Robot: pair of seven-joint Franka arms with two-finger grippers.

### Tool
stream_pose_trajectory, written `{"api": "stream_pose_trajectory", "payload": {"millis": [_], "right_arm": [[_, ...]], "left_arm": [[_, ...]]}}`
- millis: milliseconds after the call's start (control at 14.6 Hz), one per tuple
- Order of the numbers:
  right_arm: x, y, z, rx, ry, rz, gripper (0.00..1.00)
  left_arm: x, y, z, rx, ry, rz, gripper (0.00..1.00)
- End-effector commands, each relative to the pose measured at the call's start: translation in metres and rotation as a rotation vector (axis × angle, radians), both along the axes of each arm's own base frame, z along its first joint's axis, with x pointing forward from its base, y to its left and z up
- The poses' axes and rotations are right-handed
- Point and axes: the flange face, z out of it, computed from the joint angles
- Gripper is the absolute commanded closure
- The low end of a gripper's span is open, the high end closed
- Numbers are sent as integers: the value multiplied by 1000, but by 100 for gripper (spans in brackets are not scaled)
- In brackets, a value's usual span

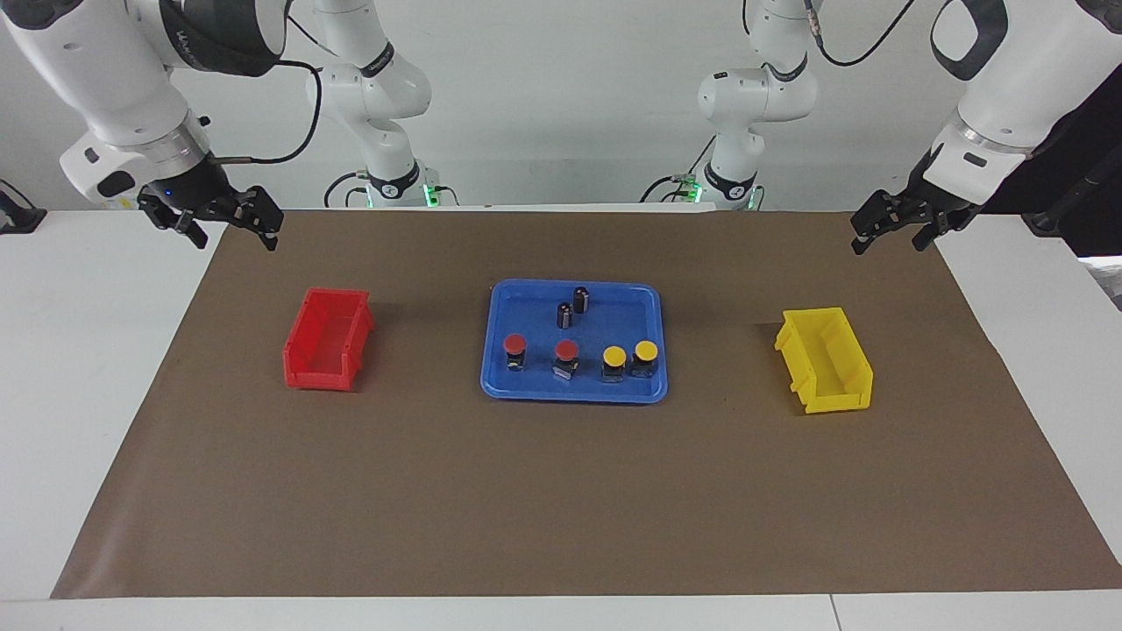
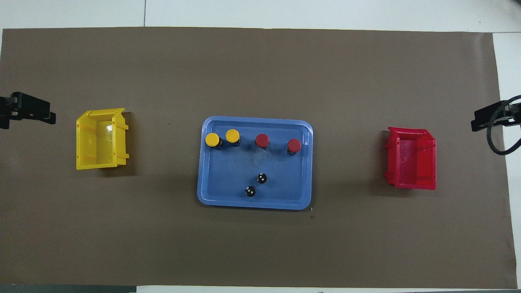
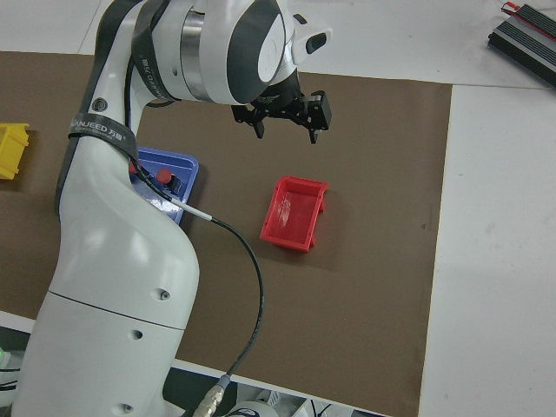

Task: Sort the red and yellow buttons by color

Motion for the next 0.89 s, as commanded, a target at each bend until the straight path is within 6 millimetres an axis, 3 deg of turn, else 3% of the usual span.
{"api": "stream_pose_trajectory", "payload": {"millis": [0,615,684,821], "right_arm": [[-5,-2,2,20,0,13,0],[-2,0,4,15,-7,17,0],[1,5,11,15,-21,22,0],[16,40,17,16,-18,57,0]], "left_arm": [[-7,5,0,3,-1,12,0],[-7,3,0,3,-2,9,0],[-7,3,0,3,-2,9,0],[-7,4,0,3,-2,11,0]]}}
